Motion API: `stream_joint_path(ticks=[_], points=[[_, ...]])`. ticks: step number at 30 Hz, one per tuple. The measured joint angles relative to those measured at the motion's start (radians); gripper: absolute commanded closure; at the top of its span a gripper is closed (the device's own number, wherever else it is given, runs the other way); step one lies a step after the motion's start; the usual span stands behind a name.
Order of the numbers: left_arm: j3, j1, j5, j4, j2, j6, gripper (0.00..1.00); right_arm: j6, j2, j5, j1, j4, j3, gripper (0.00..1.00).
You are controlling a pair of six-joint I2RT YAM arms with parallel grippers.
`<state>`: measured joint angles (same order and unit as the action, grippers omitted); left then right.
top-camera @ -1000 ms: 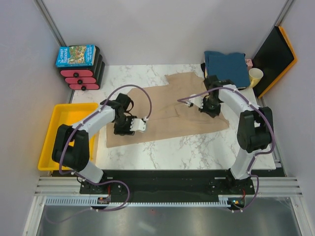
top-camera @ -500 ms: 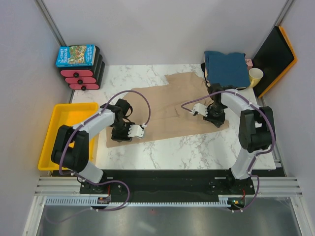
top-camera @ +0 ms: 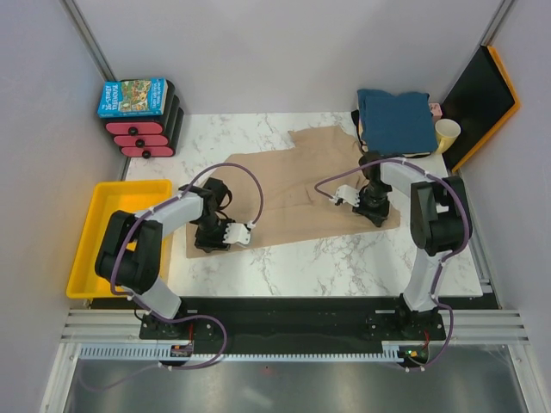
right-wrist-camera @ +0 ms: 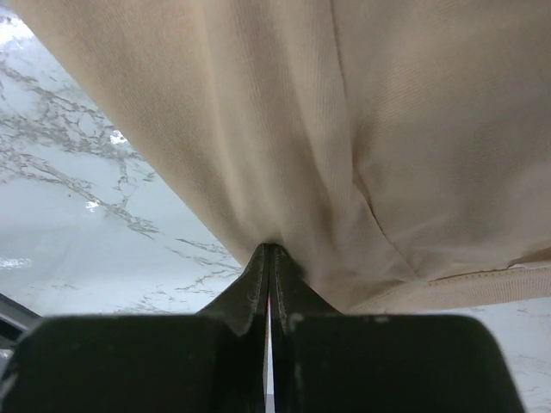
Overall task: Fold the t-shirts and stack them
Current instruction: Fold the flattened tshirt in 1/3 of the way
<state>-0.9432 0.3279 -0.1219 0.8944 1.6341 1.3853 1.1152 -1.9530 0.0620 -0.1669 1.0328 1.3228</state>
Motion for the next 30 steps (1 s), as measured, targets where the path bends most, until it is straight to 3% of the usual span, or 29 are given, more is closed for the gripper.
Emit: stream_joint_path(ticks=[13,30], points=[[0.105,-0.013,-0.002,-0.027,-0.105,0.068,0.47,0.004,0.135,0.027,-0.005,-0.022,-0.19,1.0],[0.195,-0.019,-0.047,0.175,-0.198,0.079,0.41,0.019,0.293,0.023,0.001,0.088,-0.357,1.0]])
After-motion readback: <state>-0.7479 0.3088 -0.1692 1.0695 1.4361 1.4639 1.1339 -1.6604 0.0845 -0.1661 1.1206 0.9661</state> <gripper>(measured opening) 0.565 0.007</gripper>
